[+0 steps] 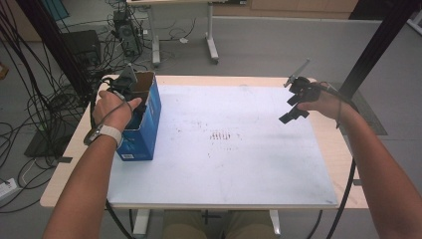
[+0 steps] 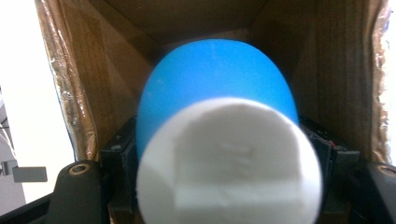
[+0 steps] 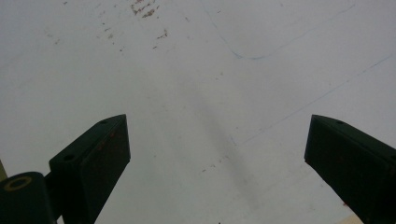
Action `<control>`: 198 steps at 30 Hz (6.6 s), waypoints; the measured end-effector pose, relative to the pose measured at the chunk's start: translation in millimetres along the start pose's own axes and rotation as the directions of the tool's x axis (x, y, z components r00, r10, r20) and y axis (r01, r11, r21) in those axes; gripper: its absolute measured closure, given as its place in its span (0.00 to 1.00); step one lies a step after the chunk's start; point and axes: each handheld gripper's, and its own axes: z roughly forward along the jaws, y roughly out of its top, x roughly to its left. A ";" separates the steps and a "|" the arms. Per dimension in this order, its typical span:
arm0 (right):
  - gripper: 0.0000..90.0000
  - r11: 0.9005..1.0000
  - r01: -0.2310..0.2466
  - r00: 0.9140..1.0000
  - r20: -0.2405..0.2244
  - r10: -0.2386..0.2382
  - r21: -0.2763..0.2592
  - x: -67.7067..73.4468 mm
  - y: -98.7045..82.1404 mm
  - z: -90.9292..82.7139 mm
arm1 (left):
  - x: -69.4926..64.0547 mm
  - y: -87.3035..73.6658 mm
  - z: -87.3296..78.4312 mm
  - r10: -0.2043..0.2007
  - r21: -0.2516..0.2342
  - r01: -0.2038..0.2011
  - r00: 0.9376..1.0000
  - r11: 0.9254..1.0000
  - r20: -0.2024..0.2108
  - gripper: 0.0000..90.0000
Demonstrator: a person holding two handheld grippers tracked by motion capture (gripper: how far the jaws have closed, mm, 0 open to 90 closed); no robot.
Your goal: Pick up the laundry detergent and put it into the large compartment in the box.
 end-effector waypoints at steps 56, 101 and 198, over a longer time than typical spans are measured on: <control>0.08 1.000 -0.004 1.000 0.010 0.004 0.004 4.5 -6.1 -6.1 | -16.2 -4.3 -83.5 0.204 -0.140 -0.198 0.978 0.970 0.035 0.05; 0.08 1.000 -0.012 1.000 0.016 0.012 0.003 2.2 -6.4 -8.3 | -98.2 2.4 -128.7 0.685 -0.212 -0.658 0.723 0.722 0.088 0.05; 0.08 0.999 -0.037 0.999 0.009 0.038 -0.011 6.7 -14.6 -6.3 | -202.9 -9.7 -56.2 0.947 -0.186 -0.934 0.275 0.305 0.169 0.09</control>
